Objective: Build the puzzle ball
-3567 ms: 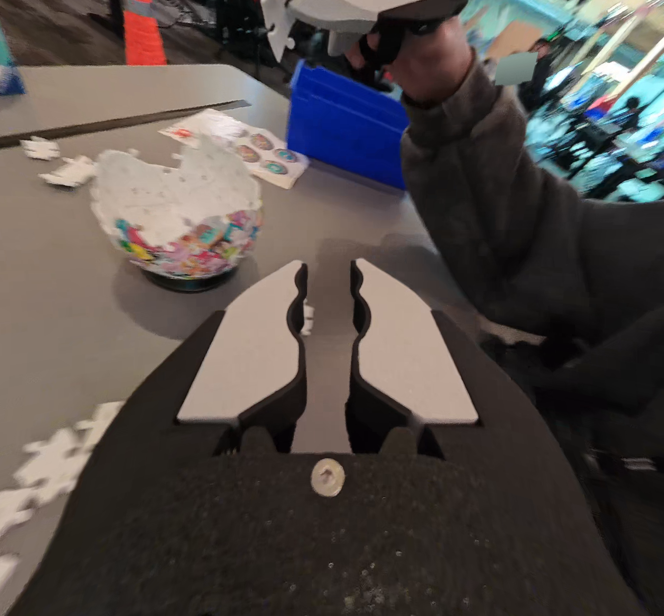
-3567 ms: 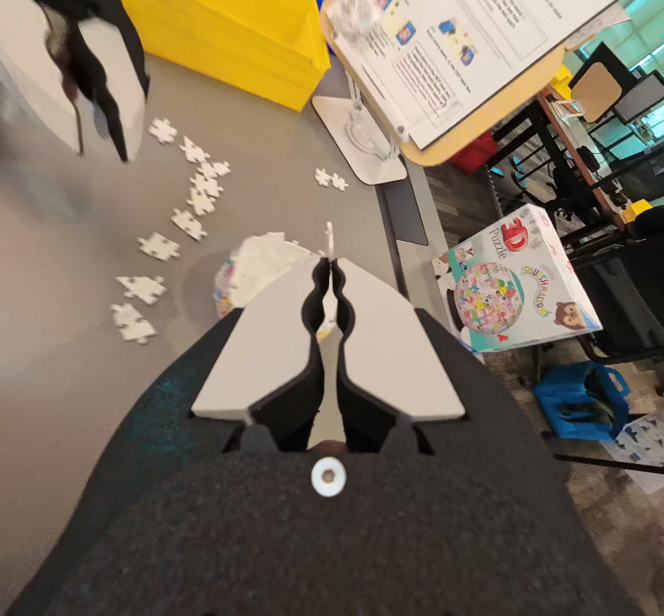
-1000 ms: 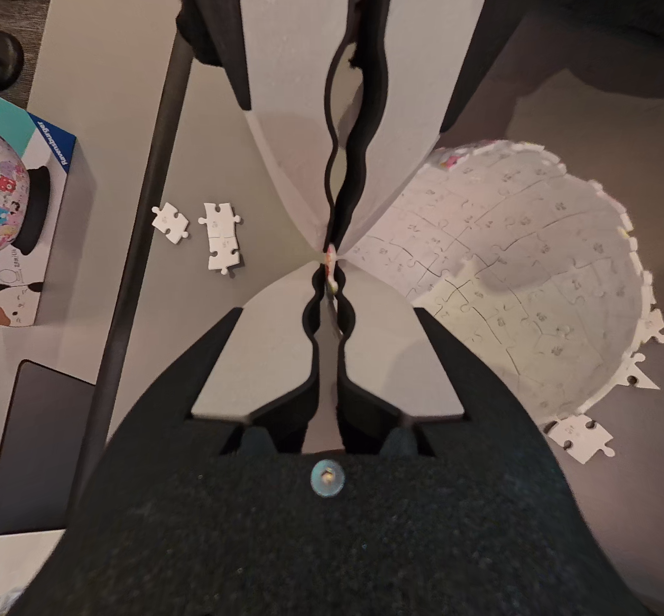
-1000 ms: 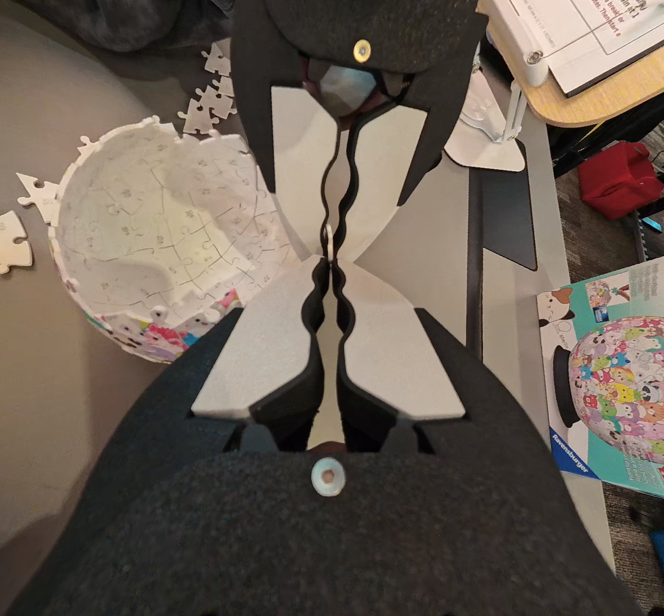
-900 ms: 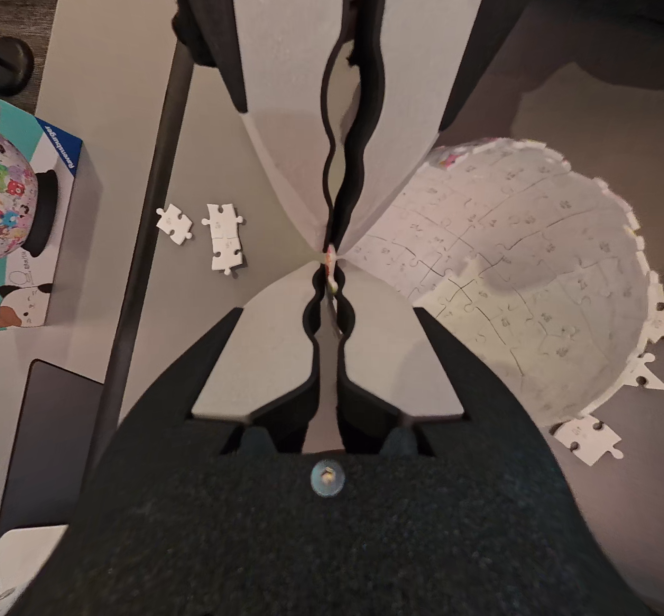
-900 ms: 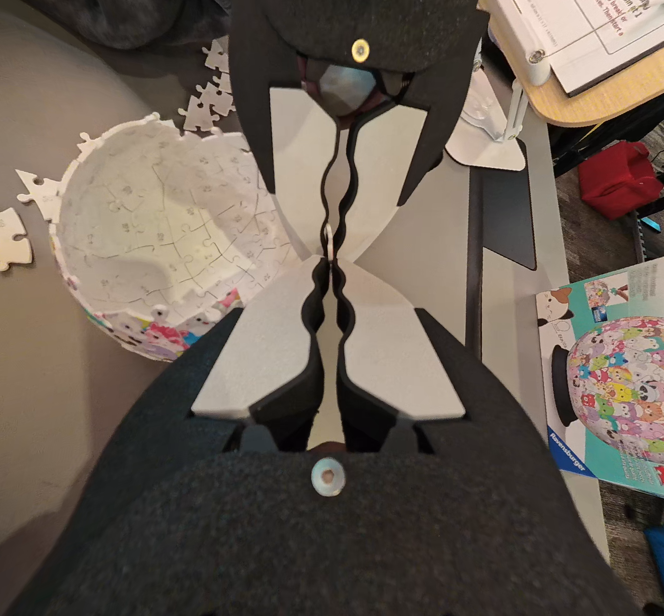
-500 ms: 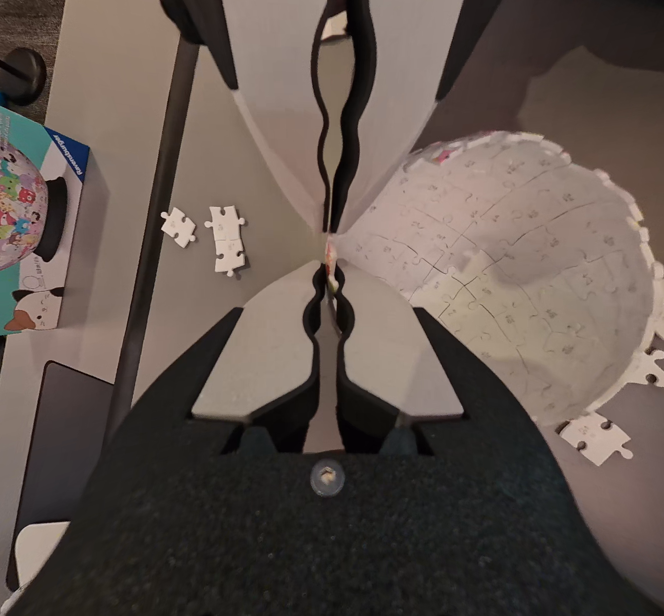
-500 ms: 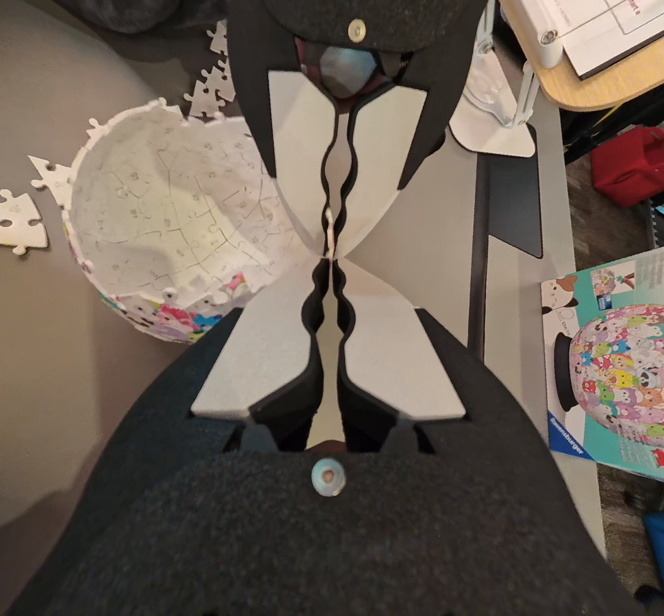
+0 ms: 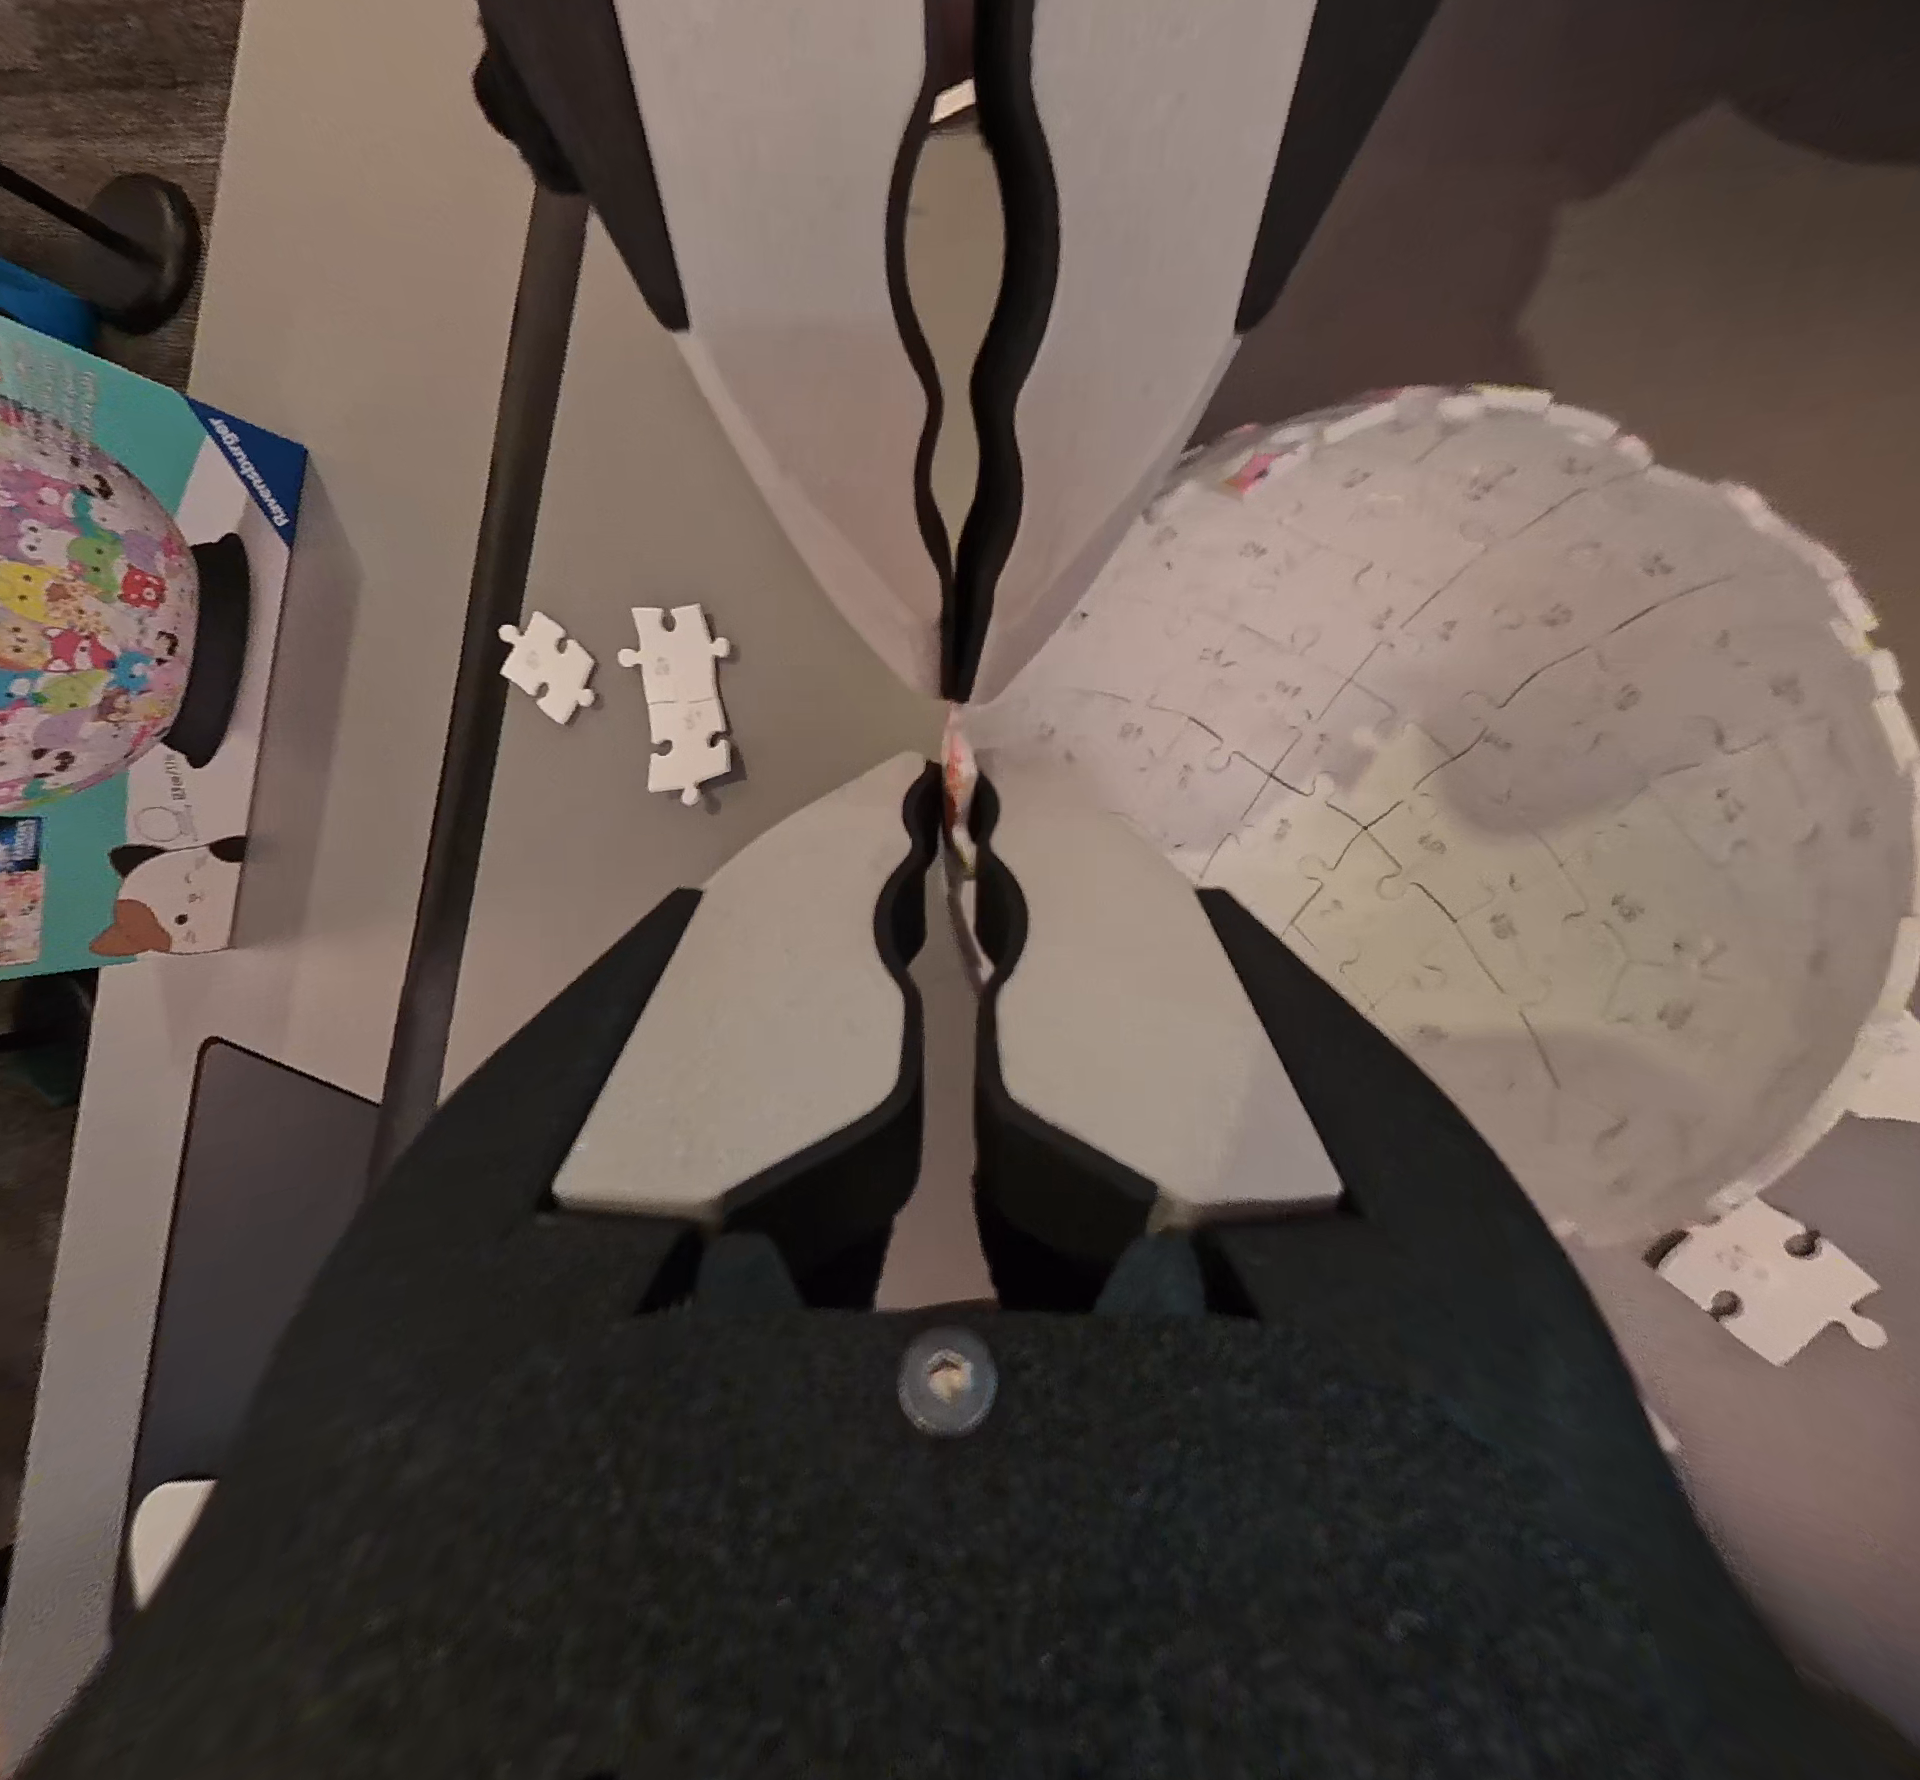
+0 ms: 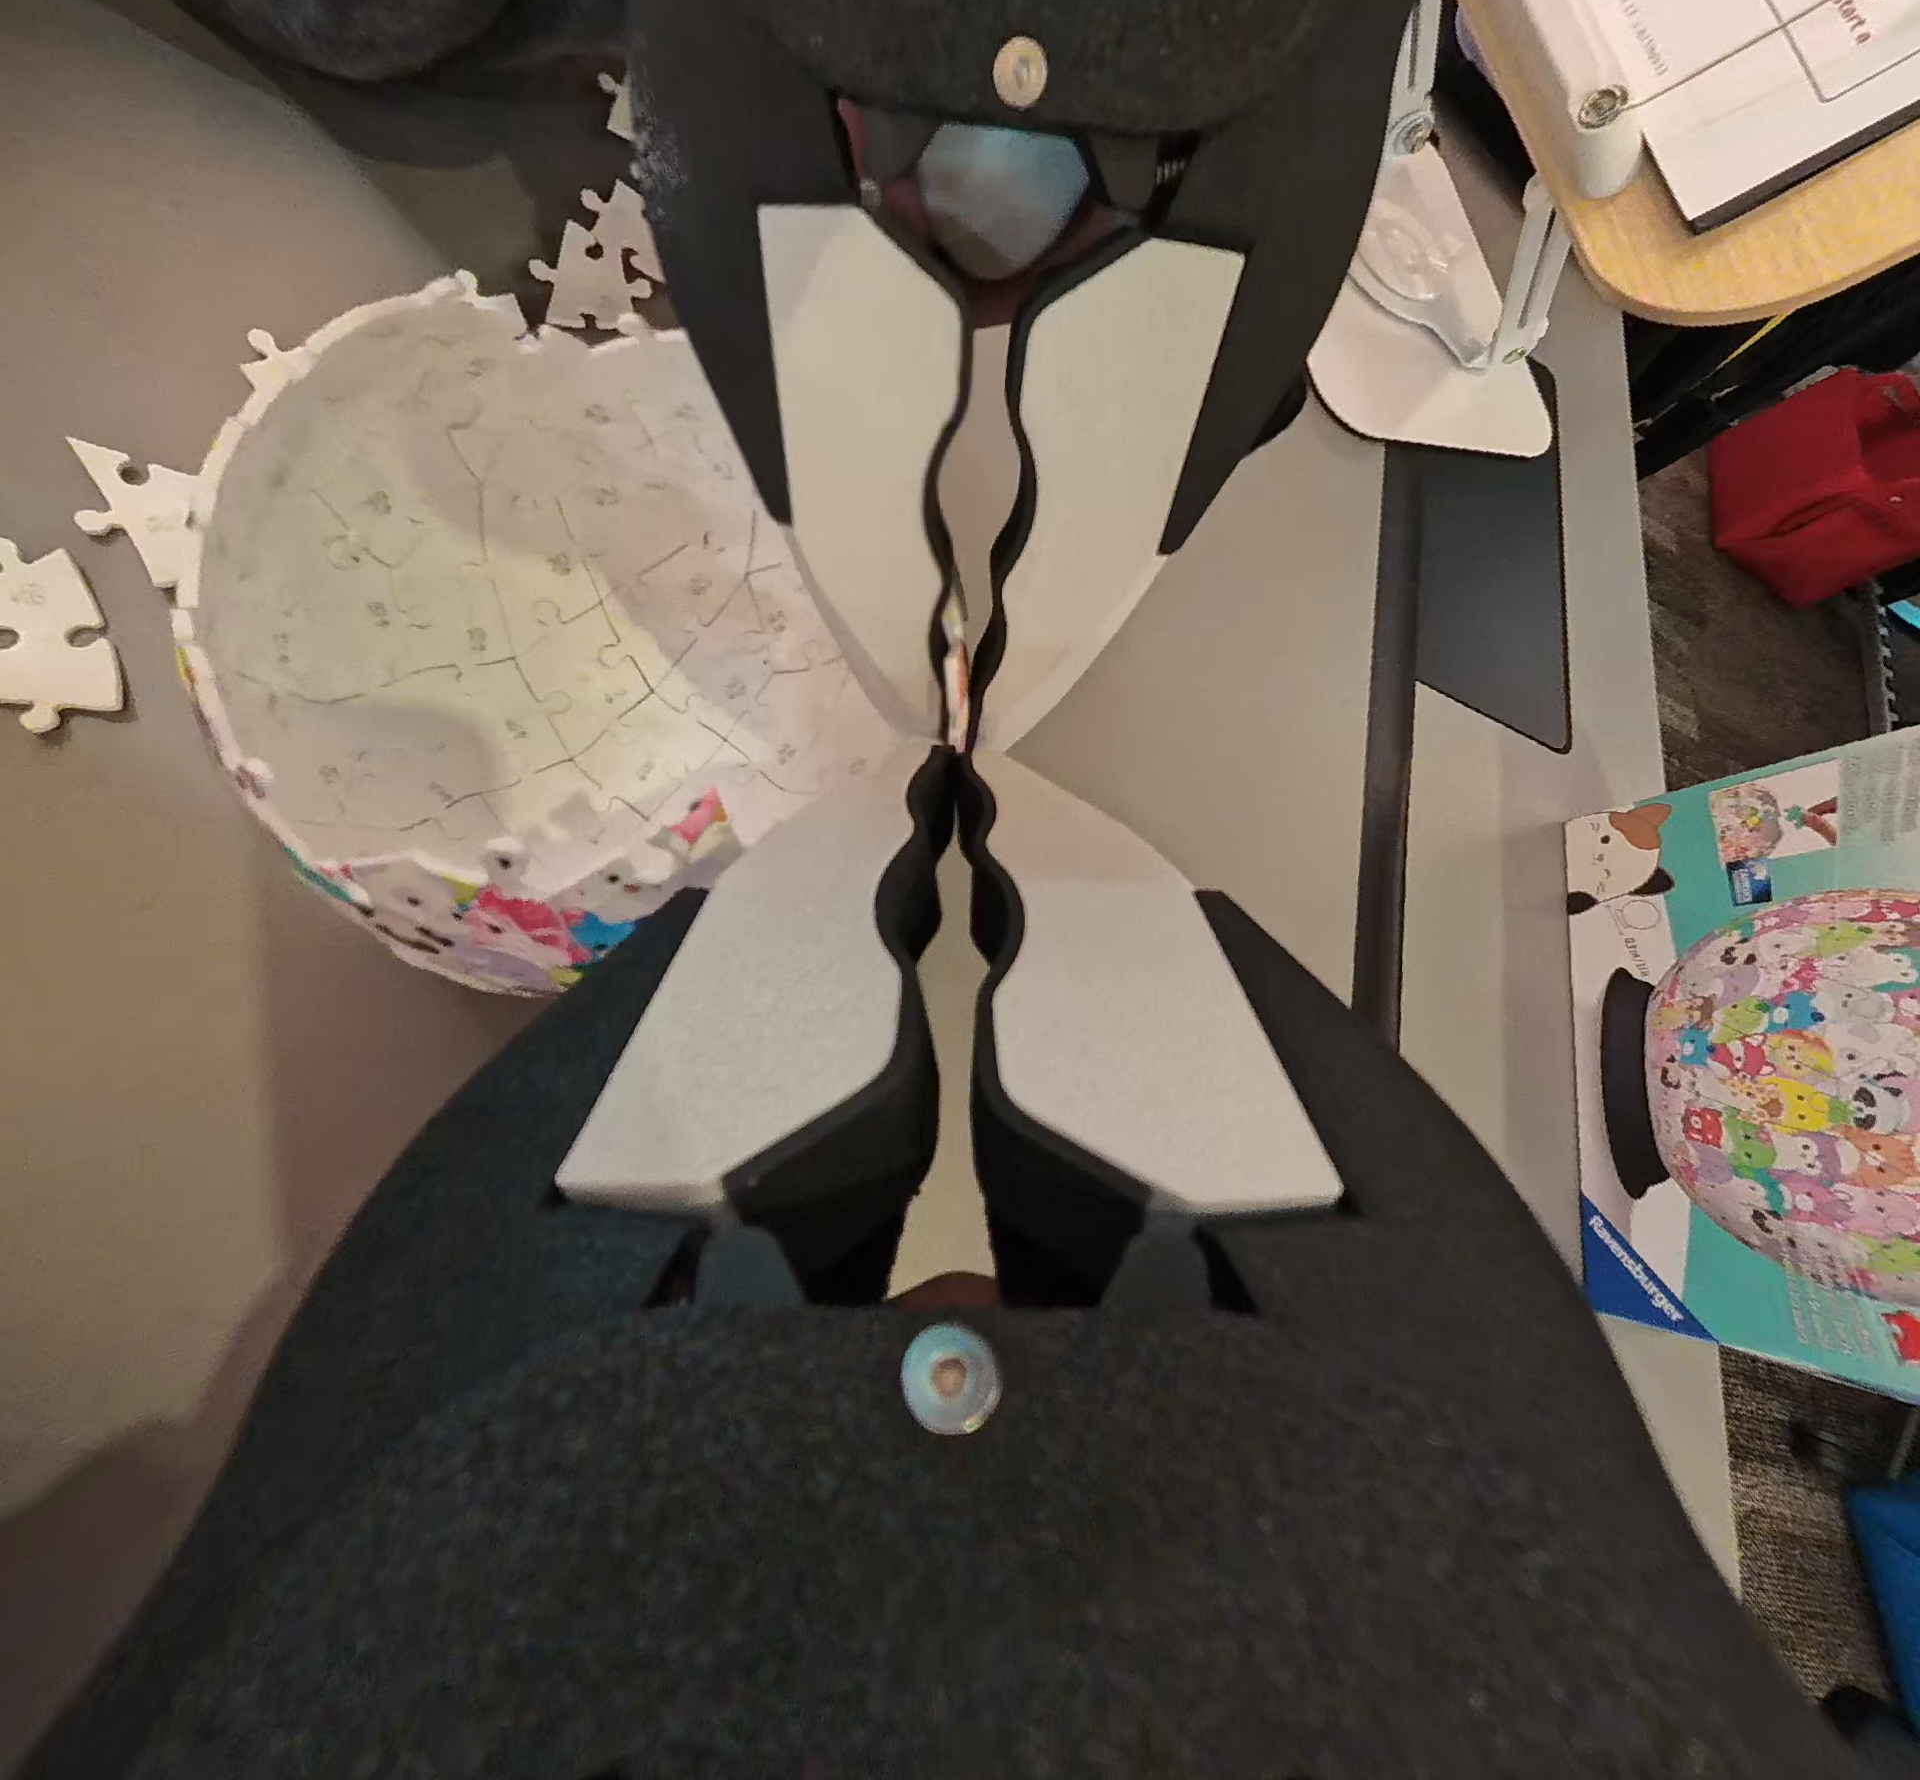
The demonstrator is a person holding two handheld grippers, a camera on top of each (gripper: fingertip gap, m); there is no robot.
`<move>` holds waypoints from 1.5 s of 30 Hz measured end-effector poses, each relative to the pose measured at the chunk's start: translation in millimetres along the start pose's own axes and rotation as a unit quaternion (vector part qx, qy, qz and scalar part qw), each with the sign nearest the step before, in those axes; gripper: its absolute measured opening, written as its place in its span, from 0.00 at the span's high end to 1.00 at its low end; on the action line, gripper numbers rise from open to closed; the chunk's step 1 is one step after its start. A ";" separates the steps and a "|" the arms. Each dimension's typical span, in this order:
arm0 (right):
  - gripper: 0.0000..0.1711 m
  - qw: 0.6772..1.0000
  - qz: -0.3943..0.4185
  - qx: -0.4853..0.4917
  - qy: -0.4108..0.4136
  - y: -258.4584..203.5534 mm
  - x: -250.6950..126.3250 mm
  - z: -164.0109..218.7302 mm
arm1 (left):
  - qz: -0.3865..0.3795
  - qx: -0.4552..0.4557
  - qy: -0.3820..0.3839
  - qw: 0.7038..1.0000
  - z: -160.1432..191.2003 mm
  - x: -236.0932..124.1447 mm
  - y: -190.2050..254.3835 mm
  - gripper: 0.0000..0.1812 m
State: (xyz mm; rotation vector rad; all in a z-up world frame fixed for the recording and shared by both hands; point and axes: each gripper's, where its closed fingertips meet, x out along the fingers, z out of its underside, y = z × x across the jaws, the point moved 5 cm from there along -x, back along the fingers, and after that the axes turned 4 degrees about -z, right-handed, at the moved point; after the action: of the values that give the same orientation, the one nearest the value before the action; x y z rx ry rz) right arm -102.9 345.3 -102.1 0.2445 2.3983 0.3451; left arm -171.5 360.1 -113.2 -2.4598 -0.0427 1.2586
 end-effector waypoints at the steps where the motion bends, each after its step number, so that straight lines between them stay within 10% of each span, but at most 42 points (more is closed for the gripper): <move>1: 1.00 1.000 0.000 0.000 0.000 -0.1 0.0 -0.1 | 0.001 0.001 0.000 1.000 0.1 -0.1 0.1 0.98; 14: 1.00 1.000 0.011 0.014 0.007 4.1 -17.2 0.5 | -0.007 0.023 0.006 1.000 -0.5 -1.8 2.2 0.99; 19: 1.00 1.000 0.023 0.016 0.003 6.3 -25.1 1.0 | 0.000 0.015 0.010 1.000 -1.1 -15.1 -0.1 0.84; 45: 0.96 0.999 0.026 0.031 -0.016 7.1 -24.9 -3.2 | -0.029 0.053 -0.027 0.998 -3.1 -6.1 6.2 0.88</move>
State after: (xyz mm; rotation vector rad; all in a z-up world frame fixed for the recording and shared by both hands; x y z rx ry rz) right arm -85.9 344.8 -82.3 0.3386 2.3775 0.2886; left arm -173.5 352.2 -108.9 -2.3184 -0.0593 1.2684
